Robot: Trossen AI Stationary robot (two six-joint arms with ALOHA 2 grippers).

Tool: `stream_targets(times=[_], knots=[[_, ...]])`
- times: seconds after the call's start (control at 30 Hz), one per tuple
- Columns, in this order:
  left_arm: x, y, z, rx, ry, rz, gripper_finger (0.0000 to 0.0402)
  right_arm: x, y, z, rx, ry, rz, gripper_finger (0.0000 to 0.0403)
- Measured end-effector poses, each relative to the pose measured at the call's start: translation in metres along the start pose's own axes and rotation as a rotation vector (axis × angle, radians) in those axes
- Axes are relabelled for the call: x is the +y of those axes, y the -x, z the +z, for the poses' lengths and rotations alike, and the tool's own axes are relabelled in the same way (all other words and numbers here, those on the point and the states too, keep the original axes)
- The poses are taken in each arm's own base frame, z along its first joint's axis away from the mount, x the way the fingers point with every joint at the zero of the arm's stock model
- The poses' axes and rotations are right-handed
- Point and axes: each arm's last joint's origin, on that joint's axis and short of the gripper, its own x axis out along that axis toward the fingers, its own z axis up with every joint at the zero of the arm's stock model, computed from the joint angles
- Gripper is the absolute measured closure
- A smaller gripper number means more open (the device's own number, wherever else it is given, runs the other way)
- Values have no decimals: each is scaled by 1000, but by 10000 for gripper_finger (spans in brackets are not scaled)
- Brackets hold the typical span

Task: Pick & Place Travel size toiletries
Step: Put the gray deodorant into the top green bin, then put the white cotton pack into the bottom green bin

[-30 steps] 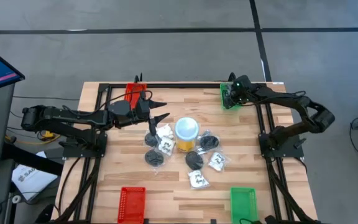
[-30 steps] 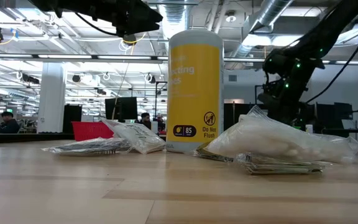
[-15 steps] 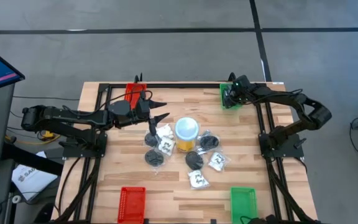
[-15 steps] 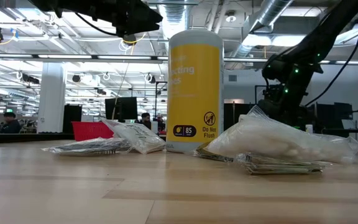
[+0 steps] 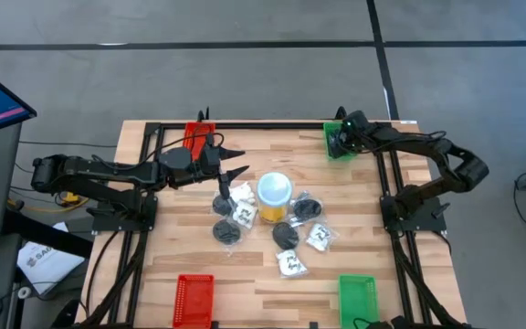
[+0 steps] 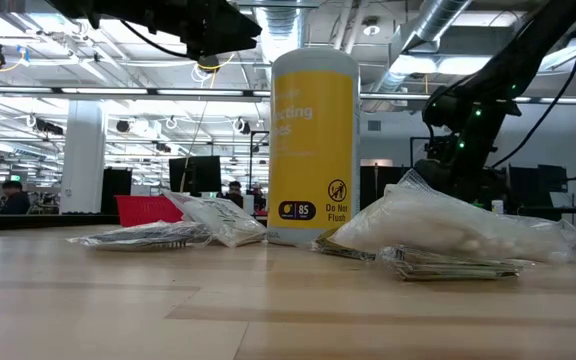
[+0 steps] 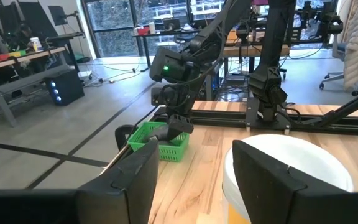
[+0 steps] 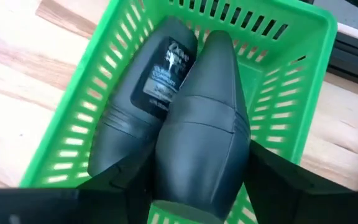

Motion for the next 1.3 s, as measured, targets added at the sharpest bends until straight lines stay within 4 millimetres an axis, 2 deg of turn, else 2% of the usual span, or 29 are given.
stream_targets(times=[0.27,0.5,0.67,0.9,1.1,1.3], knots=[[0,0,0,1,0,-1,211,1,28,2,-76,-3,29,163],[0,0,0,3,6,-4,211,1,37,0,-83,4,35,167],[0,0,-2,24,0,-6,211,11,45,-2,-114,43,76,176],[-2,1,-16,164,-8,-28,211,33,68,-8,-186,141,195,185],[-3,4,-29,300,74,-56,211,47,90,-16,-252,195,281,190],[-9,9,-39,424,194,-115,211,58,101,-23,-274,232,340,196]])
